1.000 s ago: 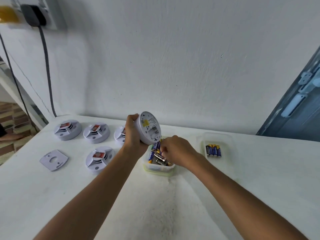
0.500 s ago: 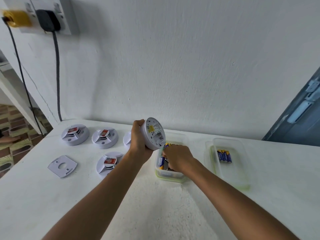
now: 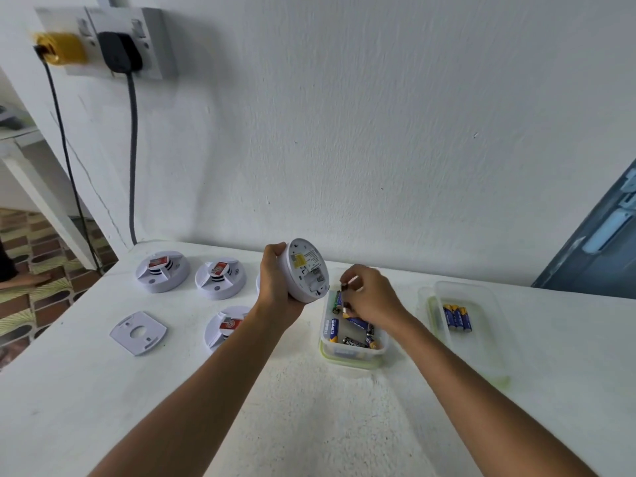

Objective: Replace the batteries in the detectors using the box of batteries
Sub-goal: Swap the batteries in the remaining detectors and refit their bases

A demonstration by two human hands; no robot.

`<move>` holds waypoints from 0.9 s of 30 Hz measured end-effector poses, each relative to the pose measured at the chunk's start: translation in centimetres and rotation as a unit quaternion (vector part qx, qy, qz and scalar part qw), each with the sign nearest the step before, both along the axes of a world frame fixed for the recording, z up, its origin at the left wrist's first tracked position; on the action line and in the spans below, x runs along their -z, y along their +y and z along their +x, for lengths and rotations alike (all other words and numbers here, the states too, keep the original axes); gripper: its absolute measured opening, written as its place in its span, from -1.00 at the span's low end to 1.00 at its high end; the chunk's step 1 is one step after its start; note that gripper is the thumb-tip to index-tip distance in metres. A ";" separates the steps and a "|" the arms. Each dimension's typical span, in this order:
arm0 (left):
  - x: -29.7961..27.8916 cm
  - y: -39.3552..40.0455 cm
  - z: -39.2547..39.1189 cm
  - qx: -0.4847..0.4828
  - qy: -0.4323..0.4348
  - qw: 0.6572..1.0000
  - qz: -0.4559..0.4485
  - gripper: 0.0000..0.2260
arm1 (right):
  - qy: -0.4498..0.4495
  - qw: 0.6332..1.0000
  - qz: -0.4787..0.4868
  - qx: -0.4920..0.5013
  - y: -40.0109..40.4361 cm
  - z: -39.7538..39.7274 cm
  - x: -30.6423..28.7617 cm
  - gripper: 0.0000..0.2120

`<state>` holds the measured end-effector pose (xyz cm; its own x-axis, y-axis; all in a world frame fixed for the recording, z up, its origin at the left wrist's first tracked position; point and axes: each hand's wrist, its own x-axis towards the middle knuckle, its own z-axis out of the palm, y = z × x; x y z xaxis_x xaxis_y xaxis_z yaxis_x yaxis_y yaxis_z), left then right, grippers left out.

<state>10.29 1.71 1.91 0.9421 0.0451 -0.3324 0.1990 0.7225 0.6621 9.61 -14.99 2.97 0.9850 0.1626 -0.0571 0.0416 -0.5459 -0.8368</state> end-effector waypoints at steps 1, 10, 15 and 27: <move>0.0 0.0 0.0 0.000 0.001 1.000 -0.001 -0.60 | 0.030 0.995 0.094 0.009 -0.2 0.0 -0.5 -0.82; -1.0 -0.8 -1.0 0.056 -0.020 0.998 -0.034 -0.59 | -0.075 0.987 0.130 -0.063 0.2 0.0 -2.3 -0.87; -1.5 -1.2 -1.2 0.071 -0.026 0.995 -0.071 -0.60 | -0.055 0.978 0.200 -0.004 0.4 0.0 -2.4 -0.75; -1.6 -1.6 -1.6 0.020 -0.019 0.993 -0.111 -0.56 | -0.188 0.970 0.151 0.022 2.2 -2.5 0.7 -0.69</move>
